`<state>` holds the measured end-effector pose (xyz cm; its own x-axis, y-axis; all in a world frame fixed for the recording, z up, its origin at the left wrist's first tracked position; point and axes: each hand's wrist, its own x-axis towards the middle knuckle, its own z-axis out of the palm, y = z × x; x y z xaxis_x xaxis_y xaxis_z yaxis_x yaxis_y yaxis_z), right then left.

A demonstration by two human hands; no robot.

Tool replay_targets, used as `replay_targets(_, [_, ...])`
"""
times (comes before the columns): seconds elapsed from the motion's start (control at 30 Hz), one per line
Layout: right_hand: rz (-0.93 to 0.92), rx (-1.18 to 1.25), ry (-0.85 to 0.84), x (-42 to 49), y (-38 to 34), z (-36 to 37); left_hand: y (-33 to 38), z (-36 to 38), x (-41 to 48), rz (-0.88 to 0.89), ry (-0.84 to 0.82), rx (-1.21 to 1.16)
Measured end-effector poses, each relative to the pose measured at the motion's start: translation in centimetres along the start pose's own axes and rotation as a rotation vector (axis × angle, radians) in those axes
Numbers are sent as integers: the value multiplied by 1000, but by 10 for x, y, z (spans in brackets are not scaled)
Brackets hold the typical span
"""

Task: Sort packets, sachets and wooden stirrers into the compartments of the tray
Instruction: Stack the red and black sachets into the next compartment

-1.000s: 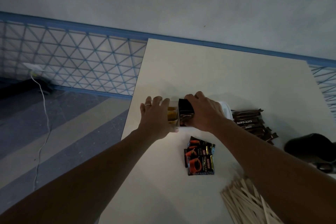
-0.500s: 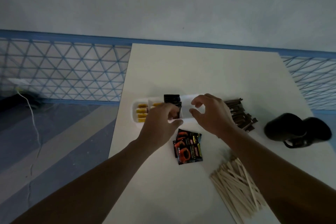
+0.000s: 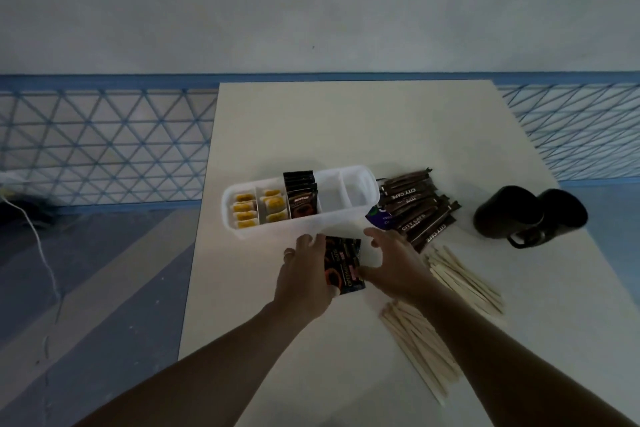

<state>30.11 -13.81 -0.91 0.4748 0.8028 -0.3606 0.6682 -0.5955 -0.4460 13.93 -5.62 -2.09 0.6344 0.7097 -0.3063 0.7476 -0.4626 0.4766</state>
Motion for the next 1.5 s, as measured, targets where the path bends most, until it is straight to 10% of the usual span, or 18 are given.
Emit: replay_targets(1.5, [-59,15,-92,11,-17,20,15,2,14,28,-110,27])
